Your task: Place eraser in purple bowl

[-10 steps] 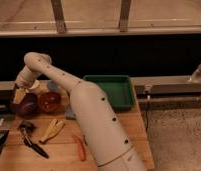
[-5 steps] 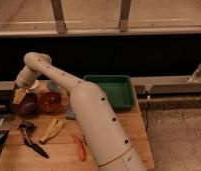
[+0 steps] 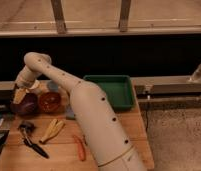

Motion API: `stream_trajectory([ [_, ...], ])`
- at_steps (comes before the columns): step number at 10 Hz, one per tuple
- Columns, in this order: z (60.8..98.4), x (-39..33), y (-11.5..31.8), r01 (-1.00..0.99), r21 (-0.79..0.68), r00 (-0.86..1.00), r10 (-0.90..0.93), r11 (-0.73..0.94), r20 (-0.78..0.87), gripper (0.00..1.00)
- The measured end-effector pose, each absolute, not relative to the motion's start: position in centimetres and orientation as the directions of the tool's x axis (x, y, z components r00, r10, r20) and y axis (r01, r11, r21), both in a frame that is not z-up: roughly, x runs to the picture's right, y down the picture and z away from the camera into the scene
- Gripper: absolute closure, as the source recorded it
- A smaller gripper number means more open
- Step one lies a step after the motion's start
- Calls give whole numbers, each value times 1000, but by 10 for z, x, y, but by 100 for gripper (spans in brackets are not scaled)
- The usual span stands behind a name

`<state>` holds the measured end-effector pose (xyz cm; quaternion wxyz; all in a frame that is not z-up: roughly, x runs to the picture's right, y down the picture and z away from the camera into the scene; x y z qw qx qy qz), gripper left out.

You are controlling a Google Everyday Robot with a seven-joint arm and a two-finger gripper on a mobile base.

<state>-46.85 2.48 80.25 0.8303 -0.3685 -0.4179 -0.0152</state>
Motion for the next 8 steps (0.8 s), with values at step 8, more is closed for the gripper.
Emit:
stream_trajectory([
  [8, 803, -468, 25, 333, -599, 650, 283, 728, 705, 20],
])
